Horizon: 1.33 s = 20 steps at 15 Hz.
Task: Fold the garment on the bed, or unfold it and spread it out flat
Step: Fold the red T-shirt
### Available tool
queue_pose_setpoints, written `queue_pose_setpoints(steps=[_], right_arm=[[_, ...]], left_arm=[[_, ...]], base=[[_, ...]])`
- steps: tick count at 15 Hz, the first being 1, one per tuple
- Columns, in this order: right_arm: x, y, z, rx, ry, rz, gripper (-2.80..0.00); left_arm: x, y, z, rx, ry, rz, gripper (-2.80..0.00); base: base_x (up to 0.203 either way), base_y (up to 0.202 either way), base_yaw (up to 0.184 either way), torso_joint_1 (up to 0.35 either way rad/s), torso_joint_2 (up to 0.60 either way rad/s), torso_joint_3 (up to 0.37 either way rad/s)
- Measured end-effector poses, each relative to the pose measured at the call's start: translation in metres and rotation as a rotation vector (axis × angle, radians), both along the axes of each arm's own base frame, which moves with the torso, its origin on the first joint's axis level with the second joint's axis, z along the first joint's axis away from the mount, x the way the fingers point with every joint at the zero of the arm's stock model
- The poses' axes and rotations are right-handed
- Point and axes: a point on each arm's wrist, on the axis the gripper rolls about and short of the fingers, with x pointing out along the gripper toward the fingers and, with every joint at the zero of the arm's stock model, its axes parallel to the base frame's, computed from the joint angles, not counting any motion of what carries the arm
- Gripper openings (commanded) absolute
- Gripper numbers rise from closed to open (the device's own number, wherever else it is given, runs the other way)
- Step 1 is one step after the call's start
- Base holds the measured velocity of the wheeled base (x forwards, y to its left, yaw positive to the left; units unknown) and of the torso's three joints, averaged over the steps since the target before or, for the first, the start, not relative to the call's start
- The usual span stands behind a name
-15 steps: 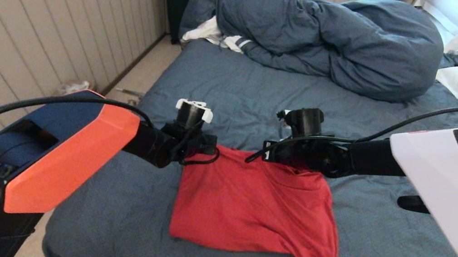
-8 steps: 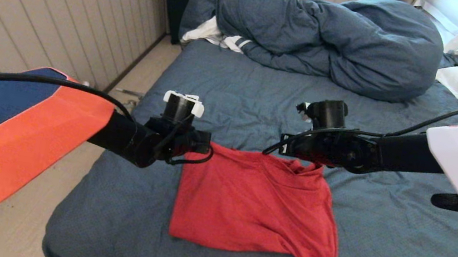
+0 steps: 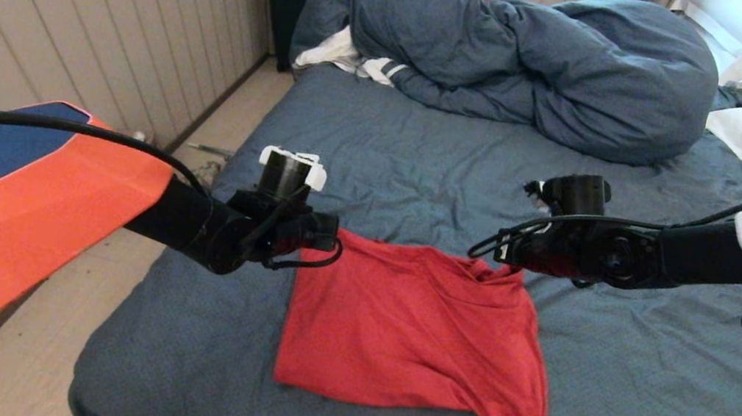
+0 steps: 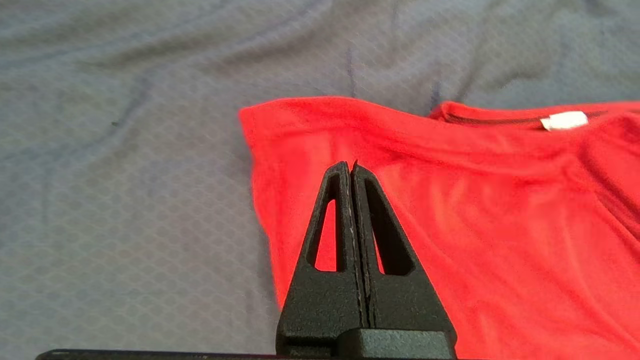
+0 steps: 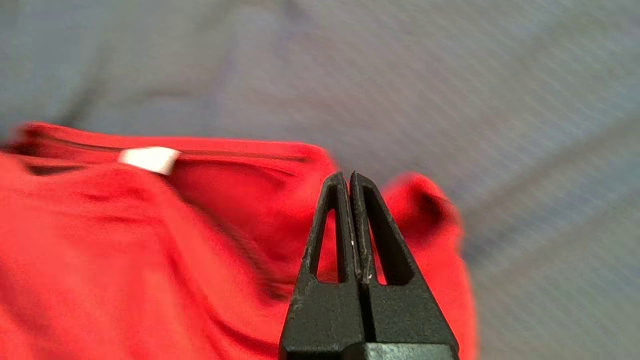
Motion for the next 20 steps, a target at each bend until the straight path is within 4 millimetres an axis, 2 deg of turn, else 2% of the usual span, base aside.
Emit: queue_pose_setpoints(steps=[4, 6, 10, 14, 16, 20], right_arm=[[-0.004, -0.008, -0.006, -0.004, 0.028, -0.016, -2.8], [-0.013, -0.009, -0.001, 0.003, 0.026, -0.016, -2.8], [-0.043, -0.014, 0.02, -0.001, 0.029, -0.01, -2.8], [-0.075, -0.028, 0.027, -0.062, 0.193, -0.011, -2.8], [-0.076, -0.038, 0.027, -0.083, 0.203, -0.018, -2.8], [-0.061, -0.036, 0.013, -0.086, 0.228, -0.017, -2.8]], left_arm=[[-0.002, -0.002, 0.0, 0.001, 0.002, -0.005, -2.8], [-0.003, -0.003, -0.001, 0.001, 0.004, -0.008, -2.8], [-0.005, -0.001, -0.001, 0.004, 0.008, -0.008, -2.8], [-0.007, -0.001, 0.0, 0.007, 0.01, -0.01, -2.8], [-0.007, 0.0, 0.0, 0.006, 0.01, -0.009, -2.8], [-0.007, 0.0, 0.0, 0.007, 0.011, -0.007, -2.8]], base=[[0.0, 0.0, 0.0, 0.0, 0.0, 0.0], [0.0, 0.0, 0.0, 0.0, 0.0, 0.0], [0.0, 0.0, 0.0, 0.0, 0.0, 0.0], [0.0, 0.0, 0.0, 0.0, 0.0, 0.0], [0.0, 0.0, 0.0, 0.0, 0.0, 0.0], [0.0, 0.0, 0.0, 0.0, 0.0, 0.0]])
